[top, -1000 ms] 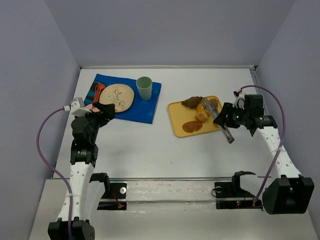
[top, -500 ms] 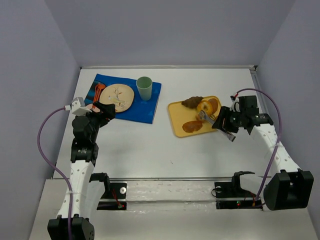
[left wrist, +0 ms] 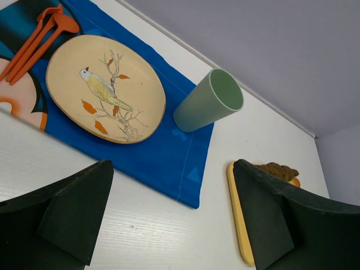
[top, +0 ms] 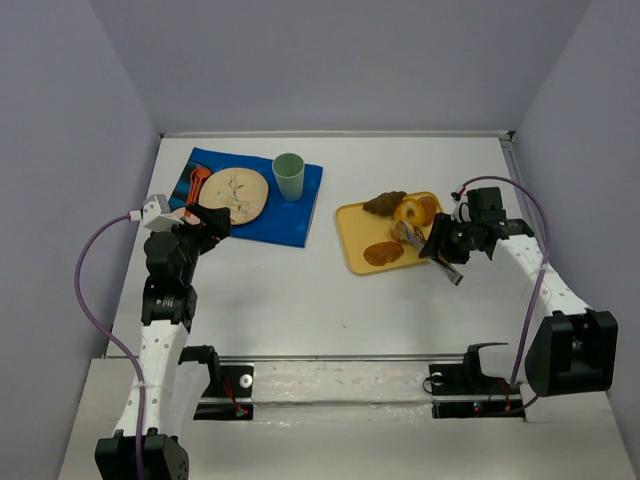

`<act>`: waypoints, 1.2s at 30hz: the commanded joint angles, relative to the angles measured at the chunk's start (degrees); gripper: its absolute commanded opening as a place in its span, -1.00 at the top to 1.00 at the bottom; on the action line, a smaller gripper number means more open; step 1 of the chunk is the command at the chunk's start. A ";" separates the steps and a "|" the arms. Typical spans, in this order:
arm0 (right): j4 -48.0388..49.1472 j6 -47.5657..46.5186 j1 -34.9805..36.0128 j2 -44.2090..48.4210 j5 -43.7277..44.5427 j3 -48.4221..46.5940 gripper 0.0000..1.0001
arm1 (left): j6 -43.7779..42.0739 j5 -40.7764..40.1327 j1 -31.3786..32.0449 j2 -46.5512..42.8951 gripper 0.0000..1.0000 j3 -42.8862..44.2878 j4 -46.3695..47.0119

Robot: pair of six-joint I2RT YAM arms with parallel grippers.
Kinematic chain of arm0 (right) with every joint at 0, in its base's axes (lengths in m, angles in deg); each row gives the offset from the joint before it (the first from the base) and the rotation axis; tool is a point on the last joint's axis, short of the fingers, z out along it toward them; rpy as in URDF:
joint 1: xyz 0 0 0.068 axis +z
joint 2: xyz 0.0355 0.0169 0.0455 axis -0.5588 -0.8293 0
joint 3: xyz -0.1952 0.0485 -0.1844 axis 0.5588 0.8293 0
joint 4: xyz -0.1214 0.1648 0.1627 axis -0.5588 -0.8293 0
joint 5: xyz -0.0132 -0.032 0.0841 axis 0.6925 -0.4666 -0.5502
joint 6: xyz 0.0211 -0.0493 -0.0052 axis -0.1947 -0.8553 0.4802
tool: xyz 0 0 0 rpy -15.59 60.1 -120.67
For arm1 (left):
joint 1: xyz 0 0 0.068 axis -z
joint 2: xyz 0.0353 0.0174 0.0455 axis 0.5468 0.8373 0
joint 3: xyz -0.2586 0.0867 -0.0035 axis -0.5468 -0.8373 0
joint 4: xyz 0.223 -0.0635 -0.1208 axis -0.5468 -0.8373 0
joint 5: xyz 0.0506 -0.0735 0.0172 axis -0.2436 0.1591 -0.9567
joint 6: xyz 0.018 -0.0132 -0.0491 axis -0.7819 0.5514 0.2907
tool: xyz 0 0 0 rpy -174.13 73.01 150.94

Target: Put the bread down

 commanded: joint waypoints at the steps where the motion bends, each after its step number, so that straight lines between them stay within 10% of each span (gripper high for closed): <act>1: 5.66 0.40 1.09 0.60 -2.59 -2.66 0.15 | 0.27 0.44 0.28 -0.73 -0.98 1.96 2.81; 6: 4.88 0.66 1.09 4.90 -2.25 -3.45 0.56 | 0.27 0.45 0.28 -0.90 -0.98 1.88 2.81; 21: 6.19 0.40 8.10 8.52 -7.70 -12.85 0.82 | 0.19 0.62 0.28 -0.47 -0.98 2.31 2.19; 29: 17.43 -1.53 31.90 -9.57 -4.09 -26.63 0.82 | 0.80 -1.84 0.20 -0.99 -0.98 2.93 0.00; 36: 19.38 1.09 36.95 -35.85 2.94 -48.78 0.82 | 1.24 -2.54 0.20 -0.91 -0.98 3.02 -0.53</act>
